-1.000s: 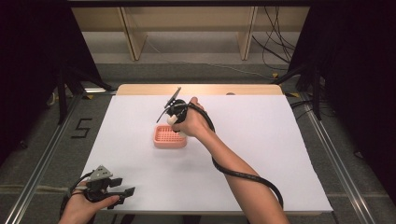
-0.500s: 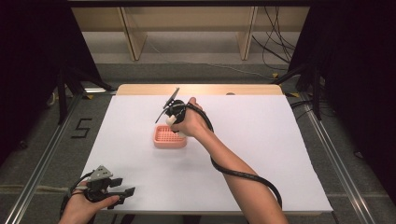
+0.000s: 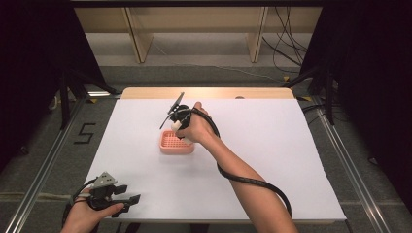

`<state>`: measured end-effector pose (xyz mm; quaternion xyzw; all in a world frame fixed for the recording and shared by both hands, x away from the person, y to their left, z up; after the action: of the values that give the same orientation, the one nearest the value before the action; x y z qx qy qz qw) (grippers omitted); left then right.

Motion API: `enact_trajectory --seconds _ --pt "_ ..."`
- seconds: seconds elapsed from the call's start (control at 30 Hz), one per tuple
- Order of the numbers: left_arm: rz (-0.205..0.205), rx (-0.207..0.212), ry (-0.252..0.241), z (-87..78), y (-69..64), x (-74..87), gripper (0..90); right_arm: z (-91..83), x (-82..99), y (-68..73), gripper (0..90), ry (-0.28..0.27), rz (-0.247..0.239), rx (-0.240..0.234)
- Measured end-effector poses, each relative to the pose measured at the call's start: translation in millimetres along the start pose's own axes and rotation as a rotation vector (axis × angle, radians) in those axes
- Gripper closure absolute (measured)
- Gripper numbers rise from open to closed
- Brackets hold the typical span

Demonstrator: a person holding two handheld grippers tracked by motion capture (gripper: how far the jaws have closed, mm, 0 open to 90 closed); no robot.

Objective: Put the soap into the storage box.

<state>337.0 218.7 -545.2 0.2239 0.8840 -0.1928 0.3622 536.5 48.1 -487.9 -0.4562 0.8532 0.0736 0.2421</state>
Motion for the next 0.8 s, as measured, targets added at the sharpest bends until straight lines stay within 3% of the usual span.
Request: enact_trajectory --seconds 0.8 --pt "0.010 0.006 0.001 -0.1 0.0 -0.1 33.4 12.3 -3.3 4.3 50.1 0.021 -0.017 -0.009"
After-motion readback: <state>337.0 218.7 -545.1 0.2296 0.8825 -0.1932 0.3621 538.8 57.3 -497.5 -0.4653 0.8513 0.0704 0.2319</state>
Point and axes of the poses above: each handheld gripper's, and its own axes: z roughly forward along the jaws, x roughly out of its underside, y roughly to its left, the point moved 10 cm from there along z, roughly forward along the jaws, and after that the axes turned 4 degrees about -y, right-handed, at the moved point
